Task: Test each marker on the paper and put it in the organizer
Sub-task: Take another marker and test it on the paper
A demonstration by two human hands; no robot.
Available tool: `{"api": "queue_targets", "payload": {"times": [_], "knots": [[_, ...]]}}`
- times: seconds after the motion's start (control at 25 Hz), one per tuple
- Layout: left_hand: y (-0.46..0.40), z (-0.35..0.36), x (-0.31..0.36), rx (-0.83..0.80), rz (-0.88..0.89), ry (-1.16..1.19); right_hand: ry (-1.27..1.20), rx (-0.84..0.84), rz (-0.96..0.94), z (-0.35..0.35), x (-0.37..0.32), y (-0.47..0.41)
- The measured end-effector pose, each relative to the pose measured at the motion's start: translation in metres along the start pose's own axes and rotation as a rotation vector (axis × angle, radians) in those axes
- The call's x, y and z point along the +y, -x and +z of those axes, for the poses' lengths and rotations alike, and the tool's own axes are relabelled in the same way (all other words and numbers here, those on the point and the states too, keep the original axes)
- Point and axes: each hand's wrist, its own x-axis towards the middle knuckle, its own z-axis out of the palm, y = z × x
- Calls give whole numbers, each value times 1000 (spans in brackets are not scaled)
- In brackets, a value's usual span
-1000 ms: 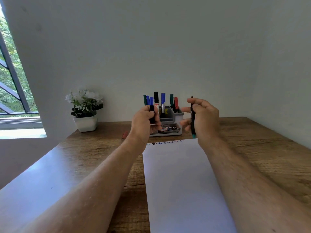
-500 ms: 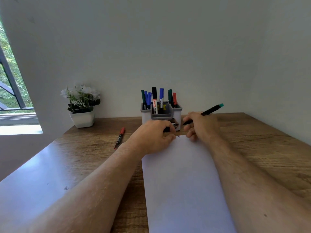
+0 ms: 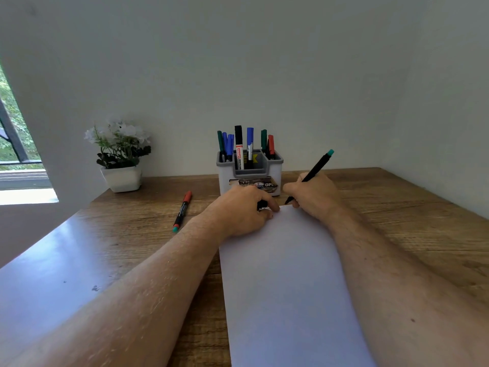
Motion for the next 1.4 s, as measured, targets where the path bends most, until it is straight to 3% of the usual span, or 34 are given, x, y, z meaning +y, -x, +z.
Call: {"api": "queue_targets", "payload": {"times": [1.4], "knots": [[0,0,1,-30,-42,65,0,-11,-42,8,5,-5]]}}
